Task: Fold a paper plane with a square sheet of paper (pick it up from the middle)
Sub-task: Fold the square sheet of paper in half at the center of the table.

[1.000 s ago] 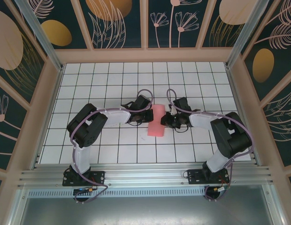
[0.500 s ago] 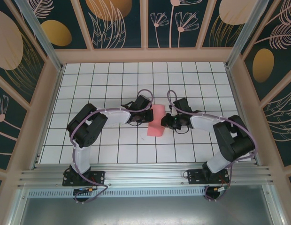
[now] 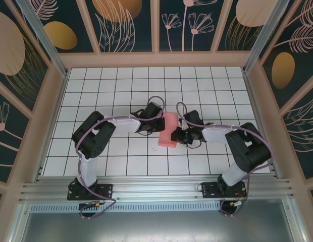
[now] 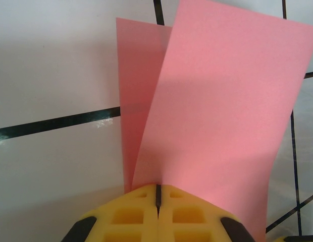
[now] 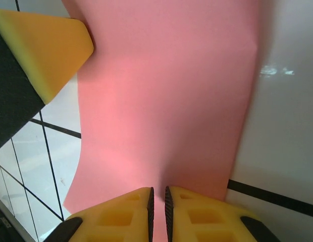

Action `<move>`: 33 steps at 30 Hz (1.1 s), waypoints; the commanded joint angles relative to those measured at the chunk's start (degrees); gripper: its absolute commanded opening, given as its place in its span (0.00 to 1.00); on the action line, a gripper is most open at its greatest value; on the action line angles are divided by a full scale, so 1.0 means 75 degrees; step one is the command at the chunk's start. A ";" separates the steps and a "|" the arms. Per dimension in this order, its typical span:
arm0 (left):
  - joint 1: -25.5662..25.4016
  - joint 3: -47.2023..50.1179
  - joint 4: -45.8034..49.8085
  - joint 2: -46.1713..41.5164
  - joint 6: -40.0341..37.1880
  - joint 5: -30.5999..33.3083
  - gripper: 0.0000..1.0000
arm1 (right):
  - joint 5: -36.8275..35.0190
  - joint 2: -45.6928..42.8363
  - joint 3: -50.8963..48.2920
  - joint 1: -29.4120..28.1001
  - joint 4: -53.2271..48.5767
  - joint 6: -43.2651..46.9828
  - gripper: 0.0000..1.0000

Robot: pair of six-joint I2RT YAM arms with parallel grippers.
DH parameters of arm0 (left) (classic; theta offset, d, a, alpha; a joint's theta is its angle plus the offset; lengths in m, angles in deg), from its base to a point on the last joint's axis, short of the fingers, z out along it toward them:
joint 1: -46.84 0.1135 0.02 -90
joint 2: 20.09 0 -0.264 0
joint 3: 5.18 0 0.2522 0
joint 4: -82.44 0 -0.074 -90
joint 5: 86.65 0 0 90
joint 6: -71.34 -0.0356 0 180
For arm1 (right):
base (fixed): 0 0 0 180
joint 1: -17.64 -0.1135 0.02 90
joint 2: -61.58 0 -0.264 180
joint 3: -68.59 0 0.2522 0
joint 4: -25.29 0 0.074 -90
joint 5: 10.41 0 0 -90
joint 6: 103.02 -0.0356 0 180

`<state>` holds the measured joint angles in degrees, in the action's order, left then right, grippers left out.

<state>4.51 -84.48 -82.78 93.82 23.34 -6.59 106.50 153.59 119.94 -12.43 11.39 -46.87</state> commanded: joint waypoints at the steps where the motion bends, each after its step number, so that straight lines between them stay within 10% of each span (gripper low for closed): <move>1: -0.0039 0.0277 0.0604 0.0433 -0.0144 0.0080 0.05 | -0.0049 0.0130 -0.0171 -0.0032 0.0067 -0.0115 0.19; 33: -0.0039 0.0195 0.0697 0.0442 -0.0208 0.0082 0.05 | -0.0023 -0.1089 -0.0679 -0.0620 0.0198 -0.0672 0.19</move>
<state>4.51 -84.48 -82.76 93.82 22.90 -6.61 106.63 146.29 114.23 -16.41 13.68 -51.11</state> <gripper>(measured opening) 0.053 0.194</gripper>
